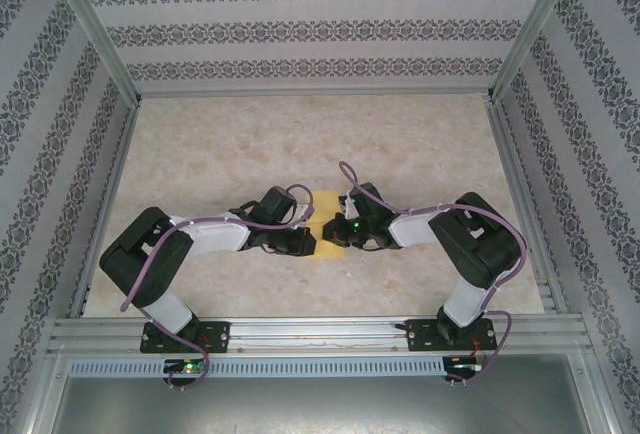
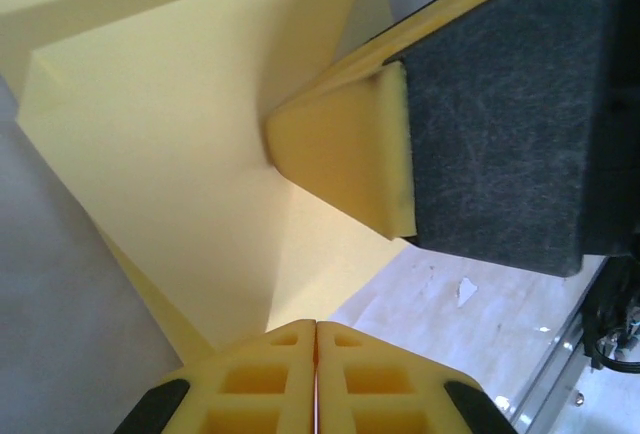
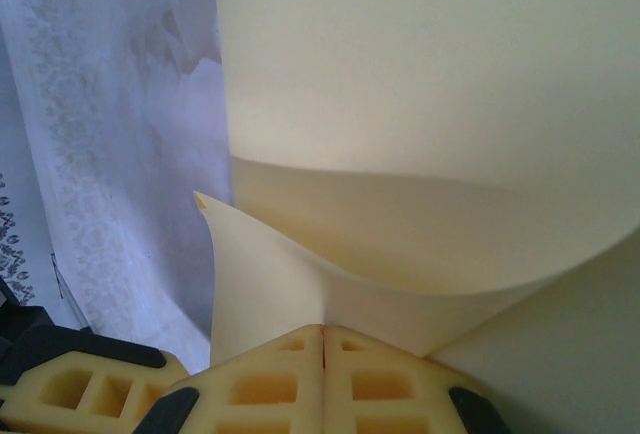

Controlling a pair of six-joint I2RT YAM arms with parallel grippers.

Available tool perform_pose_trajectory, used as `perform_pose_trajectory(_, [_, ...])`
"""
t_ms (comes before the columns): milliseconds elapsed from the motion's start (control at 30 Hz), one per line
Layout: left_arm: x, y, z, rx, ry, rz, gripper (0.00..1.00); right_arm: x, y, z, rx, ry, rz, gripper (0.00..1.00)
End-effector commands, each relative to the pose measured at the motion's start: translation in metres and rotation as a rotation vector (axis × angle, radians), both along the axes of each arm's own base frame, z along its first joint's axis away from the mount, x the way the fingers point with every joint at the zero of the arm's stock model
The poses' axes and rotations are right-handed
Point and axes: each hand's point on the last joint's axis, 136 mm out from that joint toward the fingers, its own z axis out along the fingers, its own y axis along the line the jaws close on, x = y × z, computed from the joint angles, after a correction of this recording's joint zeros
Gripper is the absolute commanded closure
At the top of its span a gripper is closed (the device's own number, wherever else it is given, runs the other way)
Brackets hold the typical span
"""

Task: Fold a paper plane with a square sheet of paper (fold left side to right side)
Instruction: Fold the triangle a second time at the center of the table.

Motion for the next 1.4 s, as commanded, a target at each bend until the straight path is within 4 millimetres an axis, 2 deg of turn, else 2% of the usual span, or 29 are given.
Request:
perform_pose_trajectory(0, [0.01, -0.005, 0.001, 0.013, -0.067, -0.013, 0.92, -0.022, -0.017, -0.034, -0.113, 0.081, 0.006, 1.0])
perform_pose_trajectory(567, [0.012, 0.003, -0.011, 0.074, -0.077, -0.006, 0.92, -0.022, -0.018, -0.034, -0.118, 0.08, 0.009, 1.0])
perform_pose_trajectory(867, [0.006, 0.003, -0.02, 0.065, -0.043, -0.019, 0.92, -0.021, -0.013, -0.028, -0.097, 0.07, 0.023, 1.0])
perform_pose_trajectory(1167, [-0.001, 0.014, -0.032, 0.108, -0.024, -0.004, 0.95, -0.002, -0.002, 0.016, -0.01, -0.057, 0.041, 1.0])
perform_pose_trajectory(1300, [-0.003, 0.015, -0.034, 0.11, -0.022, -0.002, 0.96, -0.003, 0.006, 0.027, 0.028, -0.092, 0.038, 1.0])
perform_pose_trajectory(1367, [-0.002, 0.015, -0.035, 0.111, -0.024, 0.002, 0.97, -0.006, 0.01, 0.027, 0.023, -0.098, 0.045, 1.0])
